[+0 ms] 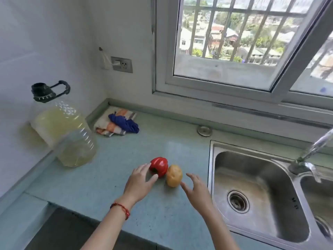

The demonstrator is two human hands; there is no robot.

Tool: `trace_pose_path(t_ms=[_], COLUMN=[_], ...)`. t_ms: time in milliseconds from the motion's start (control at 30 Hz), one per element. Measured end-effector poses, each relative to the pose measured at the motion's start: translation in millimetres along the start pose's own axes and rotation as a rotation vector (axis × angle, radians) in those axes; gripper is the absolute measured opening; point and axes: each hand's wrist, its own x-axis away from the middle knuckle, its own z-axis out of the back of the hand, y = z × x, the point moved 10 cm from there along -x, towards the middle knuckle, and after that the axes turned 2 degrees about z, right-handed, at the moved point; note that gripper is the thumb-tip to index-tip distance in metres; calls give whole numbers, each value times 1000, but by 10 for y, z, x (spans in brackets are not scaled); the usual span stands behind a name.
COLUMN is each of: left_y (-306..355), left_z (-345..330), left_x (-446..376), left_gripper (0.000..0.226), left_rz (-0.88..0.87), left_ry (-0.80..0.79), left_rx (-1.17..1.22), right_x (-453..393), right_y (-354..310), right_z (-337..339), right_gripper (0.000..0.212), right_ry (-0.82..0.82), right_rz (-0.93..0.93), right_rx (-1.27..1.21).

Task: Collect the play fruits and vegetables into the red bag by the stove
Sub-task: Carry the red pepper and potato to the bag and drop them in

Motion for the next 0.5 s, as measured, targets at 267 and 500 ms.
trace_pose_path(t_ms=[267, 500], left_y=[-293, -511], left_z=[-264, -567], left_x=[-711, -1068], left_gripper=[73, 89], left_rz=[229, 347], left_ry=[-77, -183], left_rx=[239, 267], right_x=[-383, -554], right_y=[384, 496], right_z=[-323, -593], right_gripper=[52, 61], right_ry=[40, 51], right_rz=[-369, -504], right_rx=[-442, -551])
